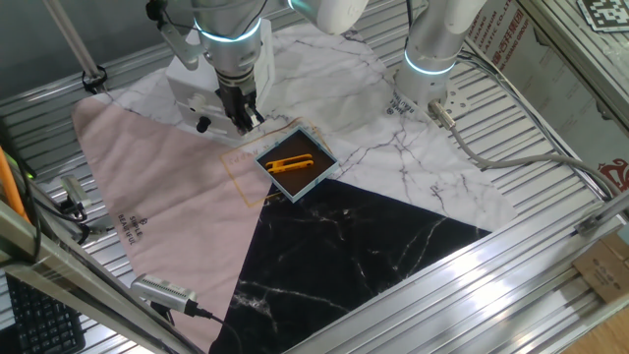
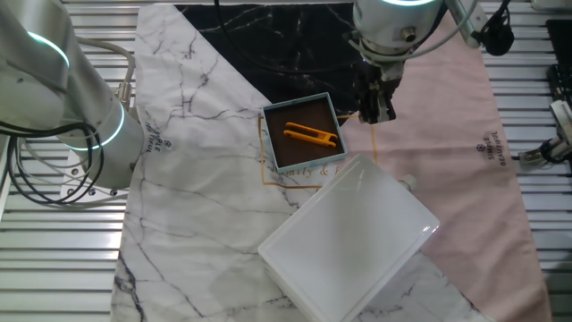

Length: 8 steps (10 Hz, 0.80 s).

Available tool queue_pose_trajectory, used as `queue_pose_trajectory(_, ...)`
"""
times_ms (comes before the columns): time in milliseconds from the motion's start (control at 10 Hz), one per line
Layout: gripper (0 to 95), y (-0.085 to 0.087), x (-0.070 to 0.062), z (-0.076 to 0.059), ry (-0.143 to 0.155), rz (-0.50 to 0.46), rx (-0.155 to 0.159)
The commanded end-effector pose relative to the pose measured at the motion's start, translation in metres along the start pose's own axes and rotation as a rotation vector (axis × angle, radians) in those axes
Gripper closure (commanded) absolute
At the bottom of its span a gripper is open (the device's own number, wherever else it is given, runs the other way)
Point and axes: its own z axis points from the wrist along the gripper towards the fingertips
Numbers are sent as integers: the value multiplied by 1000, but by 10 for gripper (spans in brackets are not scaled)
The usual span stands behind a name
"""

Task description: Grasp the handle and open the drawer

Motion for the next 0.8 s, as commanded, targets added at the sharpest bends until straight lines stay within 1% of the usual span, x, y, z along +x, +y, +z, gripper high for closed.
queue_pose_trajectory(100, 950, 0, 0, 0, 1, 3, 1)
queue_pose_trajectory(200, 950, 0, 0, 0, -3, 5, -2)
queue_pose_trajectory(300, 950, 0, 0, 0, 3, 5, -2)
queue_pose_trajectory(400, 950, 0, 0, 0, 8, 4, 4)
queue_pose_trajectory(500, 950, 0, 0, 0, 4, 4, 8)
queue_pose_trajectory(700, 950, 0, 0, 0, -11, -49, -7)
queue_pose_trajectory(800, 950, 0, 0, 0, -9, -66, -7)
